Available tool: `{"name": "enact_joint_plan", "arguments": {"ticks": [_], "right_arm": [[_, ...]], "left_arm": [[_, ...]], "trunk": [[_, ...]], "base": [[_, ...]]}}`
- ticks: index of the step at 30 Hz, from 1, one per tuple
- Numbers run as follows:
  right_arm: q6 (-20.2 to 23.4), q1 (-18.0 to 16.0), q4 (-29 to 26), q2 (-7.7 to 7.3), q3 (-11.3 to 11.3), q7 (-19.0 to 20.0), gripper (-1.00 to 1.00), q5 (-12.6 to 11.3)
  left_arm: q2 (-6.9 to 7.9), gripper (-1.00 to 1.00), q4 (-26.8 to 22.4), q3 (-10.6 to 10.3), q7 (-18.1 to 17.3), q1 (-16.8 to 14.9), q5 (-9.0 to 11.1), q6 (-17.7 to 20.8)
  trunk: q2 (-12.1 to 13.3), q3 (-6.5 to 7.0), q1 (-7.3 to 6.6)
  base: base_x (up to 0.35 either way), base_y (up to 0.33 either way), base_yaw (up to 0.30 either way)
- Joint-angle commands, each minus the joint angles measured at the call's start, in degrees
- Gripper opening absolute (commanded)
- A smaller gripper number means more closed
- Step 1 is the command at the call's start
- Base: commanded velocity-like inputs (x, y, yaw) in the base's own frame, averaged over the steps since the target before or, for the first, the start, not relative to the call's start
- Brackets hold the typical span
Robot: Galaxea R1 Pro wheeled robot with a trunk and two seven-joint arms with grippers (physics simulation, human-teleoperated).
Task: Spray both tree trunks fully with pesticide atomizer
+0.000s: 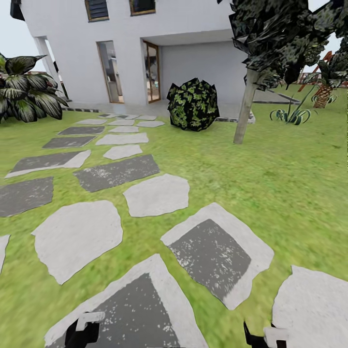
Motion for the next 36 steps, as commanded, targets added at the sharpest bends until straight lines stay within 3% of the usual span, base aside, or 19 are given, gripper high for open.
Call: {"name": "enact_joint_plan", "arguments": {"ticks": [1,15,36], "right_arm": [[-0.2,0.0,0.2,0.04,0.0,0.0,1.0,-0.3],[-0.4,0.0,0.3,0.33,0.1,0.2,1.0,-0.4],[-0.3,0.0,0.4,1.31,1.0,0.3,1.0,0.2]], "left_arm": [[-0.01,-1.0,0.1,0.0,0.0,0.0,0.1,-0.2],[0.22,-1.0,0.4,0.3,0.0,0.0,0.1,-0.2],[0.24,-1.0,0.3,0.6,0.0,0.0,0.1,-0.2]], "trunk": [[0.0,0.2,-0.04],[0.2,3.33,-0.4],[8.6,7.1,-5.01]], "base": [[0.0,0.0,0.0],[0.0,0.0,0.0],[0.0,0.0,0.0]]}}
